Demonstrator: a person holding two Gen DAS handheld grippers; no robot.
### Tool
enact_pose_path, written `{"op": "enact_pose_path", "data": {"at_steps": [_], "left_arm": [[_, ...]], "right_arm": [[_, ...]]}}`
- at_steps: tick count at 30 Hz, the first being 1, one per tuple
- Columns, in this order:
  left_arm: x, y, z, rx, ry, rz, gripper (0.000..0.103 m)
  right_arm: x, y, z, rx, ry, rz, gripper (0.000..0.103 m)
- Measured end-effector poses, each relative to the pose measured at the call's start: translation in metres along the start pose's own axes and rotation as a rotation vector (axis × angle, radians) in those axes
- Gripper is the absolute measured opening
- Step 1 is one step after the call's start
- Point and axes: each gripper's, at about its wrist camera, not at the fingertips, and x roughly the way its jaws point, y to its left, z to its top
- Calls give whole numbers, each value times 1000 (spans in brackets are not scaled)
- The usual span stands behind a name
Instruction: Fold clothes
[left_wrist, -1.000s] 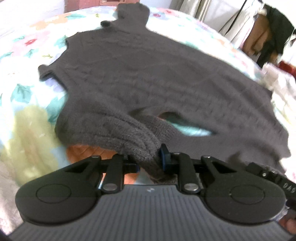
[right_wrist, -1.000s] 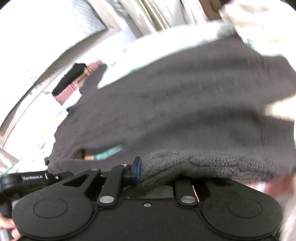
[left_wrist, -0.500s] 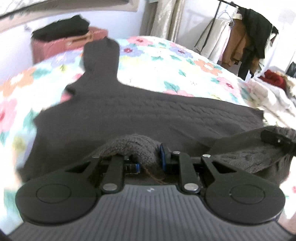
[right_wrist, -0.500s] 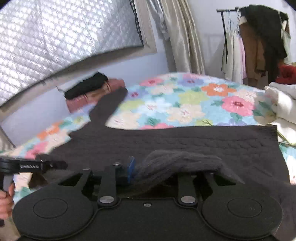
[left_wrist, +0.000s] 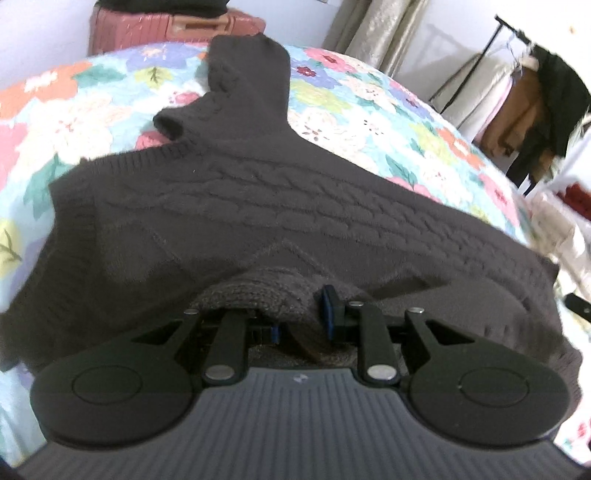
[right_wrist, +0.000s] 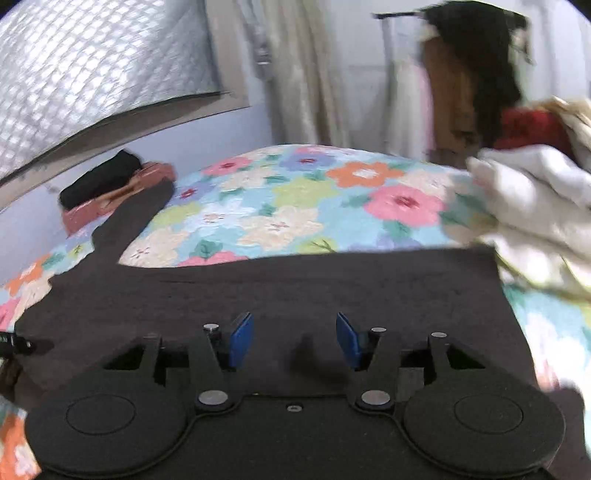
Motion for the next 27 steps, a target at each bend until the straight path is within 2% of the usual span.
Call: {"op": "enact_pose_path", "data": {"at_steps": [3, 5, 7, 9, 11, 13, 16, 18, 25, 27], "left_arm": [[-1, 17, 8, -90, -14, -63, 23], [-3, 25, 11, -131, -27, -99, 24], [-2, 31, 14, -163, -27, -118, 24], [-1, 35, 14, -182, -18, -126, 24], [1, 32, 14, -169, -4, -110, 24], [0, 25, 13, -121, -5, -86, 25], [-2, 12, 11, -44, -14, -56, 33], [-4, 5, 9, 1, -19, -39, 35], [-17, -24, -1, 194, -33, -5, 42], [-21, -39, -8, 281, -40, 2, 50]], "right_arm": [[8, -4, 7, -51, 5, -21, 55], [-2, -11, 6, -10, 28, -12, 56], [-16, -19, -1, 27, 84, 27, 65], [-30, -24, -11, 58, 145, 56, 70], [-36, -26, -23, 45, 201, 99, 71], [-29, -20, -36, -63, 294, 112, 81], [-9, -8, -48, -193, 375, -18, 81], [0, -8, -46, -171, 361, 11, 81], [32, -18, -5, -55, 173, 17, 81], [49, -17, 4, -39, 168, 34, 81]]}}
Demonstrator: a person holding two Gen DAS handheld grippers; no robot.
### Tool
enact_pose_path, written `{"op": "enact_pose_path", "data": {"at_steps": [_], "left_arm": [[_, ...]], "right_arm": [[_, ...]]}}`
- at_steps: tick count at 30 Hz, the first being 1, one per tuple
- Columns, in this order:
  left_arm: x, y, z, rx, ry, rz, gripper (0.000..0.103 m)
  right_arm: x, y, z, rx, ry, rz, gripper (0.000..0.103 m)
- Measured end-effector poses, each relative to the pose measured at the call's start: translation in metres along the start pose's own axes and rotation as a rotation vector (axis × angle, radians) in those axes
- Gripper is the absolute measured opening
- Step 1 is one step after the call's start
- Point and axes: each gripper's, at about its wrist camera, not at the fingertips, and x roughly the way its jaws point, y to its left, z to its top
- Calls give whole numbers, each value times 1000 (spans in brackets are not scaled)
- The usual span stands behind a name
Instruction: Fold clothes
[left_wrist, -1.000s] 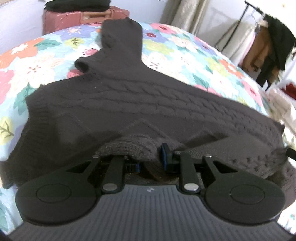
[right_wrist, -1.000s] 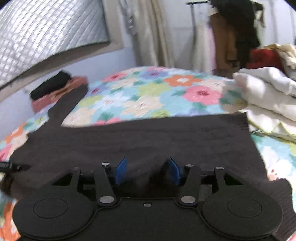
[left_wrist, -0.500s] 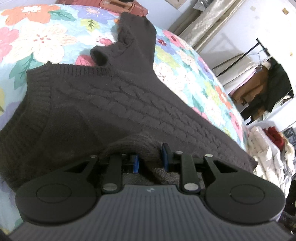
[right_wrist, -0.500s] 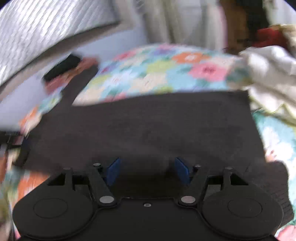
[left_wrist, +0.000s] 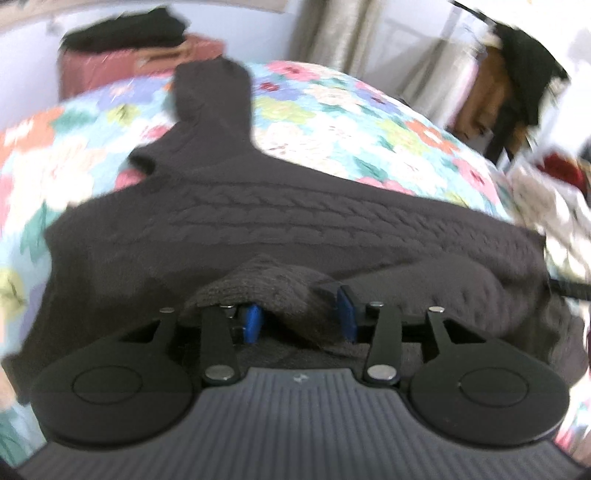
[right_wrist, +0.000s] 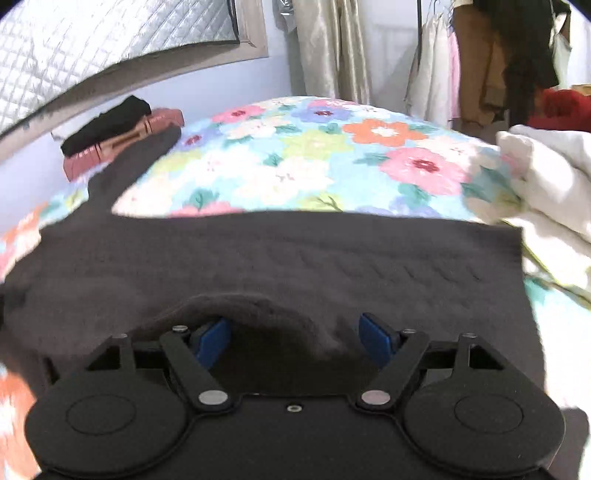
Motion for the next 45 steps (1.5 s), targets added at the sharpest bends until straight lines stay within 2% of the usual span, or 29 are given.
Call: {"op": "enact_pose_path", "data": {"at_steps": [5, 8, 10, 11, 14, 17, 22, 24, 26, 28, 30, 32, 33, 34, 37, 38, 39, 43, 45], "left_arm": [[-1, -31, -10, 176, -9, 10, 65], [4, -41, -12, 245, -21, 33, 66], [7, -43, -9, 257, -44, 34, 67], [9, -42, -7, 253, -65, 40, 67], [22, -29, -2, 193, -136, 142, 67], [36, -5, 2, 80, -99, 203, 67], [34, 20, 16, -34, -85, 217, 68], [32, 28, 18, -83, -68, 187, 69], [37, 32, 20, -98, -63, 186, 71], [43, 33, 18, -66, -53, 209, 72], [48, 32, 17, -41, -37, 238, 72], [49, 32, 18, -38, -25, 238, 72], [47, 32, 19, -41, -20, 235, 72], [46, 33, 19, -45, -15, 233, 72], [36, 35, 22, -39, -1, 214, 74], [32, 35, 22, -31, -2, 206, 79], [29, 36, 22, -25, -4, 204, 82], [23, 45, 21, -29, -1, 205, 83], [24, 53, 20, -55, 7, 210, 83]], "right_arm": [[30, 4, 1, -29, -6, -42, 80], [29, -5, 3, 3, -37, -46, 80], [19, -12, 6, 43, -63, -53, 80], [16, -16, 8, 57, -65, -63, 80], [2, -28, 6, 160, -30, -86, 80], [-12, -39, -4, 280, 36, -62, 80], [-45, -47, -45, 351, 133, -16, 81], [-37, -57, -64, 440, 211, 64, 81], [-34, -67, -77, 543, 239, 104, 81], [-30, -69, -76, 568, 211, 147, 82], [-21, -66, -75, 565, 194, 151, 83], [-17, -57, -72, 518, 121, 123, 50], [-16, -49, -67, 453, 91, 97, 23], [-17, -39, -61, 377, 61, 76, 21], [-33, -21, -31, 213, -130, 18, 13], [-35, -20, -20, 183, -169, 6, 13], [-34, -23, -7, 157, -189, 0, 12], [-17, -40, 45, 116, -258, -61, 12], [-2, -47, 58, 97, -267, -97, 12]]}}
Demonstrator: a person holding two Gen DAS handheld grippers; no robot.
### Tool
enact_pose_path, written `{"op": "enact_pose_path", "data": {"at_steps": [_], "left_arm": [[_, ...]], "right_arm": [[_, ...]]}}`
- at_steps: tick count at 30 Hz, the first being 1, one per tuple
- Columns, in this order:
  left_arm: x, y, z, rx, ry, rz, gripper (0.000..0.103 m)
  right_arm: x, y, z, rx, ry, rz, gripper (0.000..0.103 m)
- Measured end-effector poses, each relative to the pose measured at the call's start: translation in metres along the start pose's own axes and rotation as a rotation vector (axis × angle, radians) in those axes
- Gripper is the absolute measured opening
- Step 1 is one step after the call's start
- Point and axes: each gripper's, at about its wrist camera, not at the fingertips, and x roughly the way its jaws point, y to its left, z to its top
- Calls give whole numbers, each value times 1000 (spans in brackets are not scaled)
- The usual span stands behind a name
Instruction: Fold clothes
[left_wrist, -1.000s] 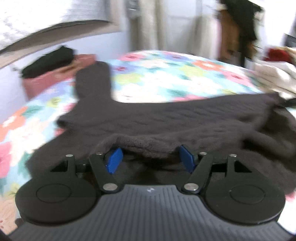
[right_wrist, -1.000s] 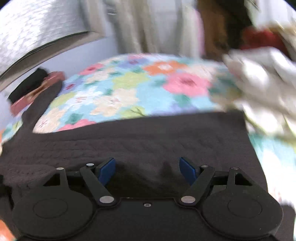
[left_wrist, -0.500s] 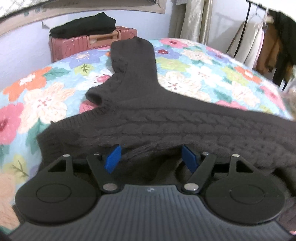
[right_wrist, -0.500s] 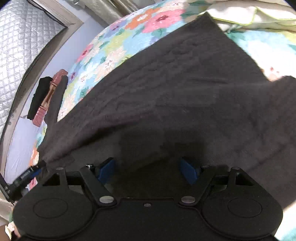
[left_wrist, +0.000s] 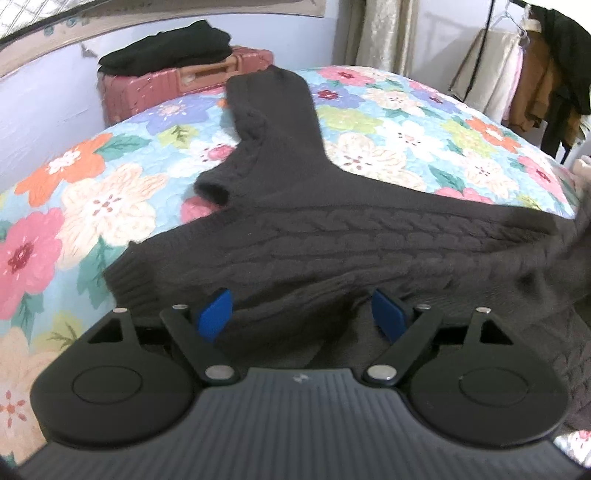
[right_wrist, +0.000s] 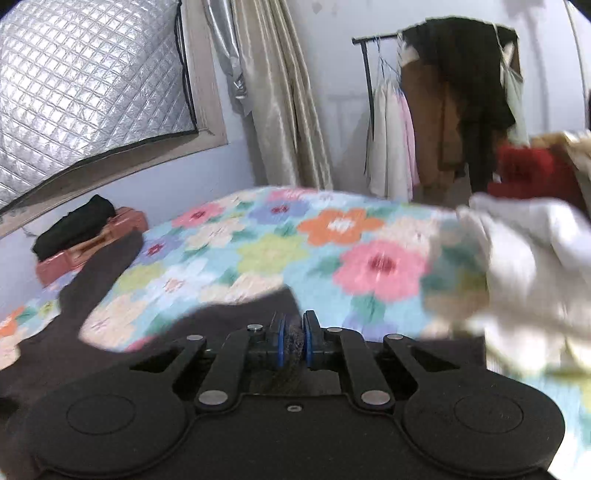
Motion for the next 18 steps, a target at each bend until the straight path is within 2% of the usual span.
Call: {"op": "enact_pose_path", "data": {"at_steps": [2, 3, 4, 6, 11, 14, 18], "left_arm": [[6, 7, 0, -33, 19, 6, 83], [9, 10, 0, -42, 28, 1, 83], [11, 11, -1, -50, 39, -9, 83], [16, 10, -2, -43, 56, -17, 84], [16, 5, -2, 28, 64, 14, 85], [8, 24, 3, -40, 50, -13, 85], [-1, 51, 7, -152, 82, -118, 86]], "right_arm": [[17, -1, 0, -16, -5, -60, 16], [22, -3, -4, -9, -10, -88, 22], [28, -9, -9, 20, 1, -90, 32], [34, -20, -22, 103, 44, -46, 38], [39, -31, -45, 297, 209, 23, 41], [14, -15, -62, 339, 250, 151, 49], [-5, 47, -69, 193, 322, 434, 57]]}}
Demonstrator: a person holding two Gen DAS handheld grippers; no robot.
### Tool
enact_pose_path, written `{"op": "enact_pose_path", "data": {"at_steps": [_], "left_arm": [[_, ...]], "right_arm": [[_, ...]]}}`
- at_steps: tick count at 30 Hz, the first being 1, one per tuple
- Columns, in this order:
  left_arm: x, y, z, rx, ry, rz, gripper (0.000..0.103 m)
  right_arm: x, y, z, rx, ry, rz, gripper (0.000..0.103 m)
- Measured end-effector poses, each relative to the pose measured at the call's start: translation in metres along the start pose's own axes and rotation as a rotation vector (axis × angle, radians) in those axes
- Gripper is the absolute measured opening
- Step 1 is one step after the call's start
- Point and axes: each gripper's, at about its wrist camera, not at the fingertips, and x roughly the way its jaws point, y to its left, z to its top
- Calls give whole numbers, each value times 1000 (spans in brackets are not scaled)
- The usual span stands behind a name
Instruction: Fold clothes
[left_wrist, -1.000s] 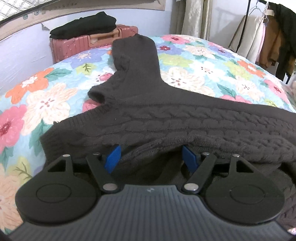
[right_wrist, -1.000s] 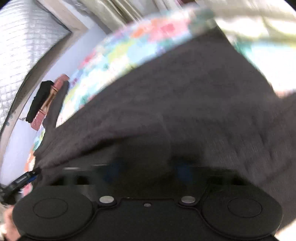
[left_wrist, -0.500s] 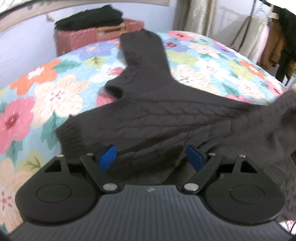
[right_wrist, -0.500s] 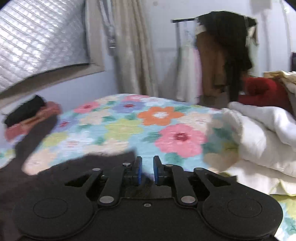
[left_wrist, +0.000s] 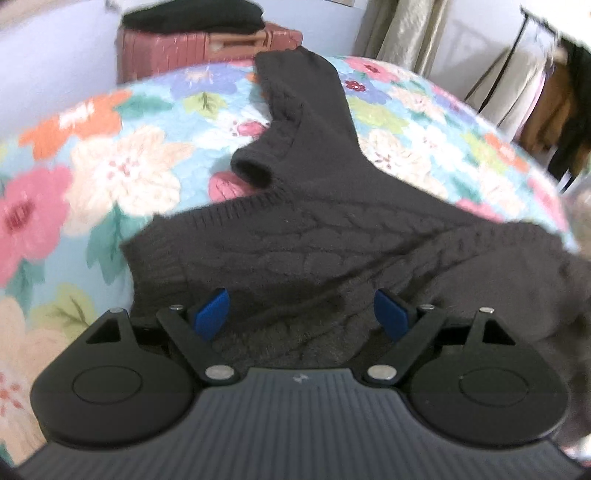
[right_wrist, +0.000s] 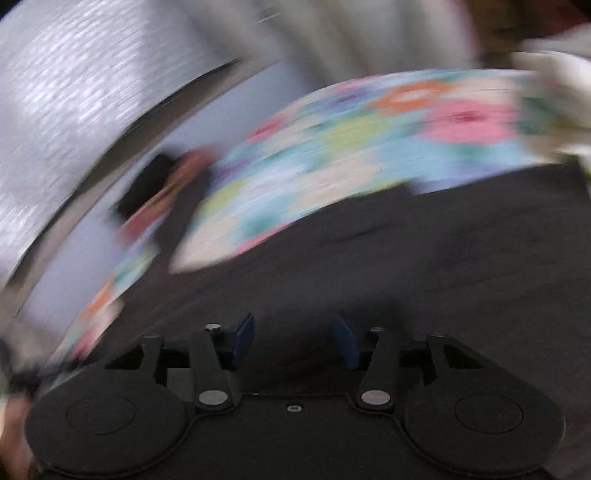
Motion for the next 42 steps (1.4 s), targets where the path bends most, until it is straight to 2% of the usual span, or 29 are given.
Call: {"op": "enact_pose_path", "data": {"at_steps": [3, 5, 8, 11, 13, 15, 16, 17, 18, 19, 20, 21, 22, 23, 24, 28, 31, 32, 34, 36, 39, 42], "left_arm": [[-1, 3, -5, 12, 73, -35, 83], [-1, 2, -7, 34, 84, -6, 83], [1, 2, -6, 59, 70, 35, 87], [19, 6, -8, 86, 133, -13, 98], [33, 8, -14, 41, 180, -47, 102], [33, 1, -18, 59, 169, -32, 102], [32, -3, -20, 73, 161, -23, 98], [29, -6, -21, 87, 154, -20, 85], [26, -6, -23, 87, 152, -26, 66], [22, -6, -24, 83, 152, -34, 59], [18, -4, -26, 73, 152, -49, 48], [13, -1, -27, 53, 155, -66, 31], [9, 3, -29, 31, 159, -82, 21], [4, 7, -30, 9, 163, -98, 19], [-3, 11, -32, -15, 156, -100, 17], [-45, 25, -43, -65, 105, -104, 17], [-68, 24, -61, -20, 102, -116, 18], [-68, 21, -70, 16, 123, -80, 19], [-61, 12, -84, 120, 182, 45, 22], [-55, 2, -88, 196, 201, 116, 28], [-66, -1, -89, 224, 162, 150, 36], [-76, -3, -89, 260, 110, 175, 40]], "right_arm": [[28, 47, -19, -85, 118, 176, 58], [52, 80, -38, -143, 193, 237, 58], [80, 117, -63, -237, 263, 224, 59], [95, 134, -87, -263, 253, 156, 63], [103, 139, -99, -244, 242, 182, 67], [113, 148, -106, -265, 256, 224, 73], [118, 156, -106, -323, 260, 234, 76], [120, 162, -104, -368, 252, 237, 75], [124, 166, -101, -368, 249, 238, 76], [127, 167, -97, -338, 255, 246, 76], [131, 168, -93, -304, 261, 269, 76], [134, 168, -92, -277, 261, 306, 73], [135, 169, -92, -250, 257, 331, 57], [136, 171, -94, -226, 256, 346, 42], [133, 173, -98, -214, 251, 353, 18], [101, 184, -113, -215, 216, 411, 17], [75, 196, -131, -315, 243, 399, 17], [76, 197, -138, -341, 274, 385, 17], [79, 197, -153, -363, 329, 361, 17], [85, 196, -167, -352, 350, 338, 17], [87, 197, -171, -338, 341, 329, 18], [85, 200, -168, -339, 353, 348, 18]]}}
